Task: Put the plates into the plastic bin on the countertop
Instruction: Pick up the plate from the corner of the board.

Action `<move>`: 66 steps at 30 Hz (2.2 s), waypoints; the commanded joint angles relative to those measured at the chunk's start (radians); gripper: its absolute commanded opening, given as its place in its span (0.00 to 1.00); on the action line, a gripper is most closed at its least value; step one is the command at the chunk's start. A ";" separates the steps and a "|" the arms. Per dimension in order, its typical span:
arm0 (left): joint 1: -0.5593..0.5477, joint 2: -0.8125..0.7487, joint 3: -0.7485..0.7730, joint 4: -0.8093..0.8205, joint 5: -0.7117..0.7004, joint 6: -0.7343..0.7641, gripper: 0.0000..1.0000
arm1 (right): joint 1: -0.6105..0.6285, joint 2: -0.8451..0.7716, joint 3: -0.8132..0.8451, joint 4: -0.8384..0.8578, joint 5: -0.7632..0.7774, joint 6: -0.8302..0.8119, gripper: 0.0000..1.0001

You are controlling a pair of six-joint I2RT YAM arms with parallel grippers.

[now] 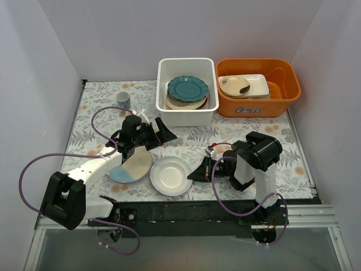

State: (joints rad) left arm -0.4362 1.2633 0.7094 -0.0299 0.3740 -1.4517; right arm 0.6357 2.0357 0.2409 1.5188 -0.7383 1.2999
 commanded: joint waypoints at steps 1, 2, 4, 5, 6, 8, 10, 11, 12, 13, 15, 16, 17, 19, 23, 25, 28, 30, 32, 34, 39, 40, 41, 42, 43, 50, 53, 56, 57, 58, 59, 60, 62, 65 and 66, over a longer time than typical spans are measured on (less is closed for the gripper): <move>-0.006 -0.045 -0.010 -0.002 -0.010 0.007 0.98 | 0.010 0.046 -0.028 0.300 0.056 -0.033 0.01; -0.006 -0.045 -0.011 -0.004 -0.012 0.008 0.98 | 0.009 0.043 -0.028 0.300 0.056 -0.034 0.01; -0.006 -0.048 -0.008 -0.008 -0.012 0.011 0.98 | 0.010 0.034 -0.029 0.300 0.053 -0.037 0.01; -0.006 -0.053 -0.008 -0.010 -0.015 0.013 0.98 | 0.010 0.031 -0.032 0.302 0.051 -0.034 0.01; -0.006 -0.054 -0.004 -0.018 -0.017 0.019 0.98 | 0.010 0.023 -0.035 0.308 0.051 -0.036 0.01; -0.006 -0.061 0.002 -0.031 -0.035 0.030 0.98 | 0.009 0.012 -0.040 0.305 0.047 -0.037 0.01; -0.006 -0.070 0.019 -0.068 -0.070 0.048 0.98 | 0.007 -0.009 -0.043 0.293 0.043 -0.042 0.01; -0.006 -0.071 0.025 -0.082 -0.078 0.056 0.98 | 0.007 -0.015 -0.046 0.285 0.040 -0.050 0.01; -0.006 -0.074 0.030 -0.096 -0.083 0.060 0.98 | 0.007 -0.034 -0.049 0.278 0.039 -0.054 0.01; -0.006 -0.076 0.035 -0.102 -0.087 0.069 0.98 | 0.002 -0.045 -0.051 0.258 0.036 -0.060 0.01; -0.006 -0.079 0.036 -0.108 -0.090 0.074 0.98 | -0.007 -0.077 -0.060 0.238 0.031 -0.074 0.01; -0.006 -0.078 0.036 -0.110 -0.090 0.079 0.98 | -0.014 -0.086 -0.064 0.222 0.030 -0.079 0.01; -0.006 -0.077 0.036 -0.110 -0.087 0.080 0.98 | -0.019 -0.112 -0.072 0.213 0.028 -0.086 0.01; -0.006 -0.076 0.033 -0.110 -0.084 0.082 0.98 | -0.031 -0.140 -0.081 0.186 0.025 -0.097 0.01; -0.006 -0.071 0.035 -0.122 -0.092 0.088 0.98 | -0.056 -0.213 -0.112 0.204 0.010 -0.077 0.01; -0.006 -0.077 0.035 -0.123 -0.090 0.088 0.98 | -0.074 -0.239 -0.126 0.198 0.001 -0.074 0.01; -0.006 -0.082 0.032 -0.123 -0.089 0.091 0.98 | -0.094 -0.295 -0.143 0.159 -0.004 -0.086 0.01; -0.006 -0.082 0.029 -0.125 -0.080 0.093 0.98 | -0.106 -0.342 -0.147 0.111 -0.009 -0.099 0.01; -0.006 -0.078 0.028 -0.125 -0.075 0.096 0.98 | -0.123 -0.394 -0.155 0.077 -0.012 -0.117 0.01; -0.006 -0.074 0.025 -0.125 -0.061 0.096 0.98 | -0.139 -0.433 -0.161 0.018 -0.015 -0.139 0.01; -0.006 -0.056 0.025 -0.114 -0.024 0.097 0.98 | -0.185 -0.594 -0.163 -0.167 -0.027 -0.191 0.01; -0.007 -0.053 0.024 -0.110 -0.006 0.096 0.98 | -0.192 -0.648 -0.160 -0.199 -0.029 -0.200 0.01; -0.006 -0.050 0.021 -0.097 0.003 0.094 0.98 | -0.197 -0.678 -0.154 -0.241 -0.027 -0.226 0.01; -0.006 -0.042 0.016 -0.091 0.011 0.090 0.98 | -0.209 -0.707 -0.149 -0.320 -0.027 -0.241 0.01; -0.006 -0.039 0.010 -0.084 0.032 0.086 0.98 | -0.214 -0.768 -0.143 -0.369 -0.020 -0.255 0.01; -0.006 -0.027 0.001 -0.042 0.074 0.070 0.95 | -0.263 -1.018 -0.089 -0.742 0.031 -0.386 0.01; -0.006 -0.030 -0.010 -0.012 0.112 0.062 0.93 | -0.286 -1.074 -0.081 -0.799 0.033 -0.398 0.01; -0.006 -0.045 -0.037 0.053 0.144 0.056 0.92 | -0.301 -1.082 -0.074 -0.815 0.017 -0.409 0.01; -0.006 -0.050 -0.044 0.065 0.163 0.053 0.92 | -0.306 -1.080 -0.075 -0.804 0.011 -0.406 0.01; -0.006 -0.053 -0.050 0.077 0.170 0.053 0.92 | -0.309 -1.076 -0.083 -0.790 0.002 -0.390 0.01; -0.006 -0.054 -0.053 0.093 0.177 0.054 0.92 | -0.312 -1.075 -0.087 -0.778 -0.003 -0.384 0.01; -0.006 -0.051 -0.057 0.094 0.180 0.054 0.92 | -0.318 -1.074 -0.088 -0.761 -0.007 -0.381 0.01; -0.006 -0.041 -0.056 0.082 0.172 0.060 0.91 | -0.321 -1.071 -0.088 -0.755 -0.016 -0.376 0.01; -0.006 -0.028 -0.062 0.081 0.171 0.063 0.91 | -0.332 -1.082 -0.091 -0.752 -0.021 -0.375 0.01; -0.006 -0.025 -0.065 0.084 0.169 0.065 0.91 | -0.334 -1.086 -0.091 -0.753 -0.022 -0.375 0.01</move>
State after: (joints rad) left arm -0.4370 1.2396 0.6575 0.0261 0.5228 -1.3956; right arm 0.3138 0.9768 0.1066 0.6529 -0.7151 0.9119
